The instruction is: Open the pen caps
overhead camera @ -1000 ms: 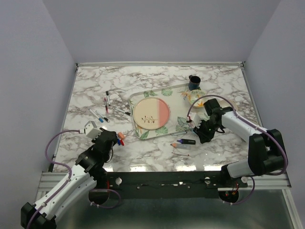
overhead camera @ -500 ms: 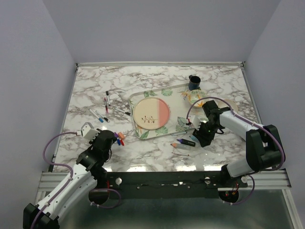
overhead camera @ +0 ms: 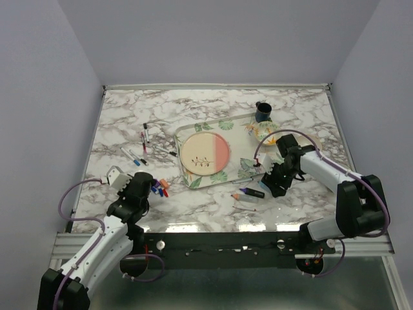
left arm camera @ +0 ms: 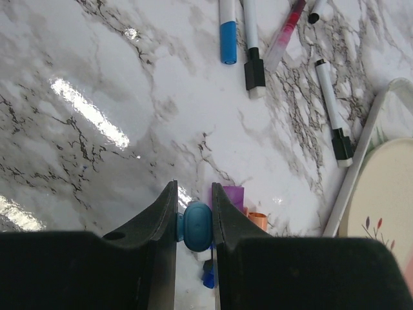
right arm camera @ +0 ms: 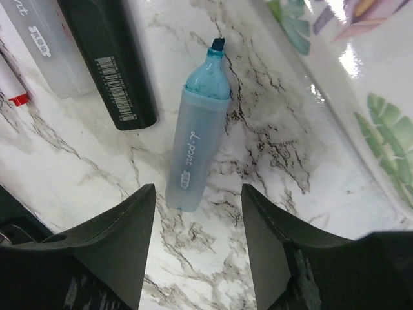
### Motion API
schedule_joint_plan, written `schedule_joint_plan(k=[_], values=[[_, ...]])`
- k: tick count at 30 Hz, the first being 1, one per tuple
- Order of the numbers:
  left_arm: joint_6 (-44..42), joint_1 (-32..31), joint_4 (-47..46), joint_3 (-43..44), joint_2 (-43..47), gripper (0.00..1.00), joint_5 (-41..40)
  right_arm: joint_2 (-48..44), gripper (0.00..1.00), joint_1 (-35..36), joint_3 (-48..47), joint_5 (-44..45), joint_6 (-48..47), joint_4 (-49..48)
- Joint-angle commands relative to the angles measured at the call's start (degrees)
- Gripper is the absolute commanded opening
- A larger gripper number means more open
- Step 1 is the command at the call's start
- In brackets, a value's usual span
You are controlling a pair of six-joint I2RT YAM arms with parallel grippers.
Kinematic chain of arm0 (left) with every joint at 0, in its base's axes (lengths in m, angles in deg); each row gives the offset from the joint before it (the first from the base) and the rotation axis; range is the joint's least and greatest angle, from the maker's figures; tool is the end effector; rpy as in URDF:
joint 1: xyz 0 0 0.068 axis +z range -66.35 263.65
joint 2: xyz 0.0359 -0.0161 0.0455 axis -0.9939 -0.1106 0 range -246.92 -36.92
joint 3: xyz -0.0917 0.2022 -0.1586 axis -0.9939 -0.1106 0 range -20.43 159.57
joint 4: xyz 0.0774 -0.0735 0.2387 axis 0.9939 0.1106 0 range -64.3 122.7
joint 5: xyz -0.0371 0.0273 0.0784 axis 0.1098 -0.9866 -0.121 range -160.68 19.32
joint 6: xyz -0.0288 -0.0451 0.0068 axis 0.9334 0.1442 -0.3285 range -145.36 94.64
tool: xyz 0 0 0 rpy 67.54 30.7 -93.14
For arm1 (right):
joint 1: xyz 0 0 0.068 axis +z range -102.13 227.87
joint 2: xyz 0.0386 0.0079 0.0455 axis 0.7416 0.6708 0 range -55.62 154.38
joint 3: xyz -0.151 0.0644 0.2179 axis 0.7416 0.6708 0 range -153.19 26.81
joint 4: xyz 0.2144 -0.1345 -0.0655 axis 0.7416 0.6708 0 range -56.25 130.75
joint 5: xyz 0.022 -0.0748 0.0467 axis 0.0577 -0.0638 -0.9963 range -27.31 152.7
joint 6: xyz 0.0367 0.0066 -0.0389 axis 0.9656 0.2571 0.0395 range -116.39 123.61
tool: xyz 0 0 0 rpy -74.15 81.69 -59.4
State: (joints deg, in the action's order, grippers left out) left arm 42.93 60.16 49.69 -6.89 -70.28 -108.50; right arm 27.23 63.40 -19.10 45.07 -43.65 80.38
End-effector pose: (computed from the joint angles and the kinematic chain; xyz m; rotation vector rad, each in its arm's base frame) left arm 0.1225 -0.0293 0.1614 -1.0995 1.8508 -0.1442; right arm 0.2198 0.0724 0.1689 -1.5455 2.4835 0.3912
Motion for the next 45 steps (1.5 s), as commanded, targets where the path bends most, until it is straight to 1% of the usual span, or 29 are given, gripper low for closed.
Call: schedule_joint_plan(k=[1,2,3,6,7,8,9,11,13,14,16,17,18,20,21,24,25,26,28,29,31,34,35,36,37,39,40,41,45], values=[[-2.2,3.97,-6.66,-0.53,-5.9,0.15,3.35,-4.01,0.64,-0.15,-0.14,0.14,0.6,-1.28],[-2.29,5.37,-7.28,-0.45,-6.79,0.23,4.24,-4.71,0.65,-0.15,-0.06,-0.04,0.6,-1.28],[-2.37,5.9,-8.42,-0.44,-7.67,0.25,4.86,-4.97,0.66,-0.15,0.03,0.05,0.6,-1.37],[-1.67,7.22,-9.22,-0.18,-9.96,0.38,6.18,-5.94,0.66,-0.15,0.12,-0.3,0.51,-1.46],[-1.58,7.4,-9.31,-0.01,-10.4,0.4,6.36,-6.21,0.66,-0.15,0.12,-0.48,0.42,-1.54],[-1.58,7.58,-9.31,0.08,-10.4,0.49,6.62,-6.47,0.66,-0.15,0.03,-0.65,0.42,-1.63],[-1.58,7.75,-9.14,0.26,-10.32,0.52,6.62,-7.08,0.66,-0.15,0.03,-0.65,0.42,-1.63],[-1.84,7.84,-8.35,1.13,-9.53,0.61,6.45,-7.7,0.66,-0.15,-0.06,-1.18,0.33,-1.63],[-2.2,7.93,-6.77,2.71,-8.3,0.64,6.18,-8.93,0.66,-0.06,-0.23,-1.97,0.25,-1.54],[-2.63,7.93,-6.24,3.24,-7.95,0.7,6.1,-9.45,0.66,-0.15,-0.67,-2.41,0.24,-1.11],[-3.6,8.02,-4.74,5.52,-7.16,0.71,5.39,-11.2,0.66,-0.24,-1.72,-5.38,0.16,-0.06],[-4.13,8.1,-4.39,6.4,-7.15,0.76,5.22,-12.0,0.66,-0.15,-2.34,-6.7,0.16,0.91],[-5.18,8.28,-3.69,7.37,-7.24,0.76,4.87,-12.88,0.66,-0.15,-3.99,-8.11,0.33,1.44],[-6.85,8.98,-3.77,10.44,-8.55,0.8,4.86,-14.9,0.66,-0.06,-6.2,-12.5,0.68,3.36],[-8.94,9.42,-4.12,11.67,-9.34,0.8,4.95,-15.52,0.66,-0.15,-9.34,-13.65,1.03,3.99],[-12.47,12.23,-6.05,16.77,-14.43,0.84,7.75,-17.19,0.67,-0.15,-14.54,-19.09,3.66,5.57],[-14.92,13.28,-6.84,19.22,-17.67,0.85,10.9,-17.54,0.68,-0.24,-18.56,-20.76,4.63,6.01],[-15.99,14.16,-7.46,20.29,-19.35,0.85,12.32,-17.89,0.68,-0.15,-20.43,-24.7,6.29,7.23],[-16.96,16.62,-8.52,23.27,-24.61,0.86,13.56,-18.95,0.7,-0.15,-24.73,-28.76,7.71,8.12],[-17.49,17.67,-8.35,24.33,-26.38,0.86,14.87,-19.47,0.71,-0.15,-24.75,-32.17,8.93,7.43],[-18.28,21.19,-7.56,27.31,-31.55,0.86,16.64,-20.7,0.74,-0.15,-23.36,-35.18,8.51,6.02],[-18.63,25.05,-7.46,29.26,-36.4,0.77,18.83,-20.71,0.74,-0.15,-18.0,-36.25,9.56,1.36],[-18.55,25.59,-8.16,29.26,-37.29,0.67,19.71,-20.54,0.74,-0.15,-16.07,-36.68,9.3,1.01],[-18.63,26.03,-9.56,29.26,-38.26,0.62,20.24,-20.36,0.73,-0.15,-15.53,-37.04,9.04,0.92],[-18.2,26.47,-9.83,29.52,-40.35,0.61,20.33,-20.18,0.72,-0.15,-15.09,-37.39,8.95,1.09],[-17.93,28.14,-10.54,30.31,-42.82,0.5,21.9,-19.92,0.71,-0.15,-15.08,-38.27,8.68,1.27],[-17.93,28.49,-10.54,31.27,-45.19,0.49,22.0,-20.01,0.7,-0.15,-15.26,-38.44,8.68,1.36],[-18.1,29.1,-10.63,31.81,-46.17,0.45,21.83,-20.18,0.7,-0.15,-15.26,-38.71,8.68,1.62],[-18.9,29.46,-10.19,34.09,-50.21,0.44,20.34,-21.32,0.7,-0.06,-14.91,-38.71,8.68,1.36]])
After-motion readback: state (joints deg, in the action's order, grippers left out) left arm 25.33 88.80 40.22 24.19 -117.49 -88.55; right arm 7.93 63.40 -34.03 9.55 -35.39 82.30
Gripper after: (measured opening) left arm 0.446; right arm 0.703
